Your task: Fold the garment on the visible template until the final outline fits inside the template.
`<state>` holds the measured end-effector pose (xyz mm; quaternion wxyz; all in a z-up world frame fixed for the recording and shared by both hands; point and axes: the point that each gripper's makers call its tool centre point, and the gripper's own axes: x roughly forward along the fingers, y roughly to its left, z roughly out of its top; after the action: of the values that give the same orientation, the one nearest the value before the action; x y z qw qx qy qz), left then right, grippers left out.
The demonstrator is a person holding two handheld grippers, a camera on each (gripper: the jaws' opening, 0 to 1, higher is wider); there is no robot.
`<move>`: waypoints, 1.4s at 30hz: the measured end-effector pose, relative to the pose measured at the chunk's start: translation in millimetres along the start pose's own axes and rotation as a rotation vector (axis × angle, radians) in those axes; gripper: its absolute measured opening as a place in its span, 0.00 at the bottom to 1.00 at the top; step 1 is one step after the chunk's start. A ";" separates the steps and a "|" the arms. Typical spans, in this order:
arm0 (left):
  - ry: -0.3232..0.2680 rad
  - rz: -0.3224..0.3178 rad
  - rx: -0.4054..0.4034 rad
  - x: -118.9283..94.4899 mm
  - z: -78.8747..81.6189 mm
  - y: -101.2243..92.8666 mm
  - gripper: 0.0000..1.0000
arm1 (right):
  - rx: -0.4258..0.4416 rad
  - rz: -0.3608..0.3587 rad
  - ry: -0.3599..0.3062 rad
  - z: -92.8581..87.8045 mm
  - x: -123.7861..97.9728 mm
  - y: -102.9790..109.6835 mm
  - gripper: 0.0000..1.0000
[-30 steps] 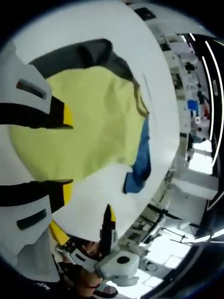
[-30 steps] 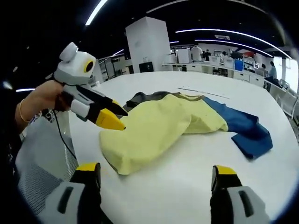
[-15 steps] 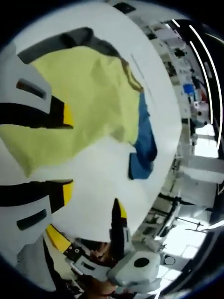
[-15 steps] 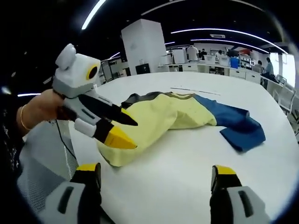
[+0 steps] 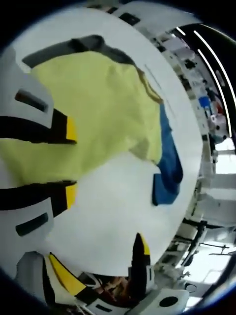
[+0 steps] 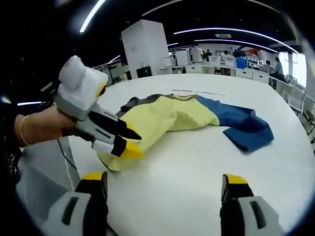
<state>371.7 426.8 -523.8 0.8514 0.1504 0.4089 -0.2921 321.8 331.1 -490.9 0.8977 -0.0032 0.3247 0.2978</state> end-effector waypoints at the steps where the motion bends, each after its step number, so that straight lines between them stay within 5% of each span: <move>1: 0.000 -0.001 -0.002 0.5 -0.6 0.6 0.20 | 0.001 -0.003 -0.001 0.0 0.0 -0.9 0.96; 6: -0.046 -0.022 -0.046 -4.8 5.7 3.9 0.00 | 0.012 -0.012 -0.002 -0.5 0.3 -4.3 0.94; 18: -0.099 -0.133 -0.167 -32.4 25.4 29.6 0.00 | 0.043 -0.026 0.001 -2.2 1.9 -8.5 0.90; 26: -0.117 -0.115 -0.182 -41.2 32.3 74.3 0.00 | 0.056 -0.037 0.002 -0.1 6.5 -10.5 0.87; 42: -0.142 -0.138 -0.158 -30.0 44.5 115.3 0.00 | 0.081 -0.050 -0.001 8.2 18.5 -13.6 0.82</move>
<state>455.4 506.5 -470.6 0.8652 0.0331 0.3789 -0.3268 345.2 331.4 -497.8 0.9045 0.0252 0.3359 0.2617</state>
